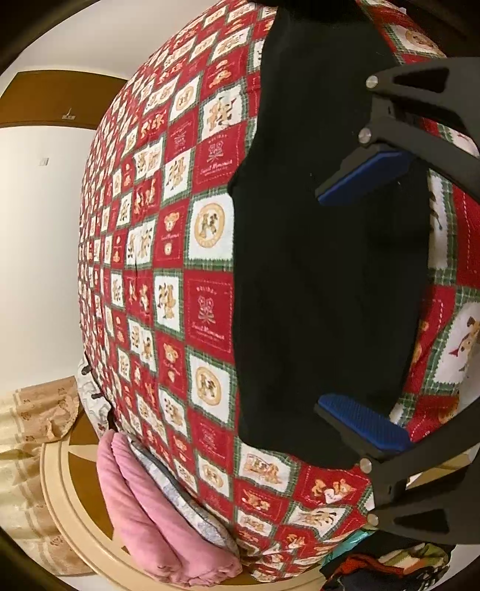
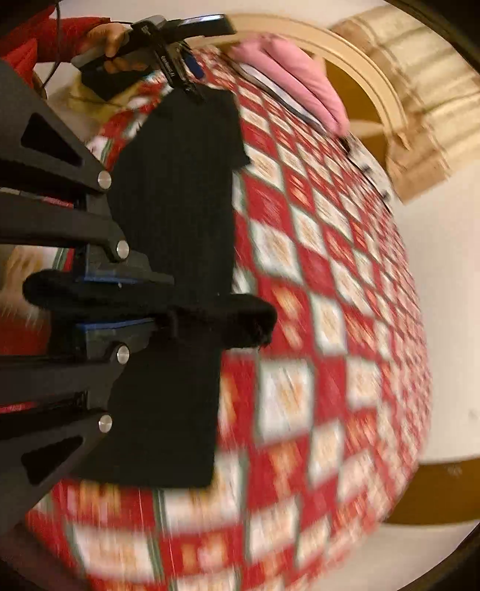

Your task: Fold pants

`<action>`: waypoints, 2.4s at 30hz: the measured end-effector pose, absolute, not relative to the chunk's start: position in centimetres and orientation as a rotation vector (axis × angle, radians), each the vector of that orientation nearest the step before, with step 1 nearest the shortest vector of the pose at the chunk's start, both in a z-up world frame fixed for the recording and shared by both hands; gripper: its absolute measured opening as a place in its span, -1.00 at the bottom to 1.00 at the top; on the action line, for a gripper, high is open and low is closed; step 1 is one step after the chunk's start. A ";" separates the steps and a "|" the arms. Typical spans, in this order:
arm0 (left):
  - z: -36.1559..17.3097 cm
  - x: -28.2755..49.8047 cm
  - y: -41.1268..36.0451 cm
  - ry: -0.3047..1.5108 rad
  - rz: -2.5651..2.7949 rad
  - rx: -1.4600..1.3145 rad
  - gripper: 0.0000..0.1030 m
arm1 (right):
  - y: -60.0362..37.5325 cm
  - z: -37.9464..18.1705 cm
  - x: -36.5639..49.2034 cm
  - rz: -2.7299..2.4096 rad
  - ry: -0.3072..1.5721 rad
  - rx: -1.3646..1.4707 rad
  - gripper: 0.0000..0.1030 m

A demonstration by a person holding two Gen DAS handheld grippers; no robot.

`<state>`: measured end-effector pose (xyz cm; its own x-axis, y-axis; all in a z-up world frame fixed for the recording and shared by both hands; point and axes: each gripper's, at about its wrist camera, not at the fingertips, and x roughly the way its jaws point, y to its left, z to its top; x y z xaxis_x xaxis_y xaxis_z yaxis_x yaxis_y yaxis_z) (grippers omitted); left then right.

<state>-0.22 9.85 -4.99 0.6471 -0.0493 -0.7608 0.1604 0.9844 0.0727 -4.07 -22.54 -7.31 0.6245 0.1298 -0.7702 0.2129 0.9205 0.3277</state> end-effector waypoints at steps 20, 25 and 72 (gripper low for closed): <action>-4.3 -2.6 3.1 0.808 -0.320 0.247 1.00 | -31.1 -7.7 -11.8 -0.359 0.692 0.476 -0.46; -3.0 -4.0 -0.1 0.784 -0.422 0.277 1.00 | -35.3 -12.2 -8.9 -0.367 0.767 0.629 -0.46; -5.8 -1.8 10.6 0.861 -0.295 0.077 1.00 | -11.4 -11.4 -2.0 -0.255 0.617 0.245 0.02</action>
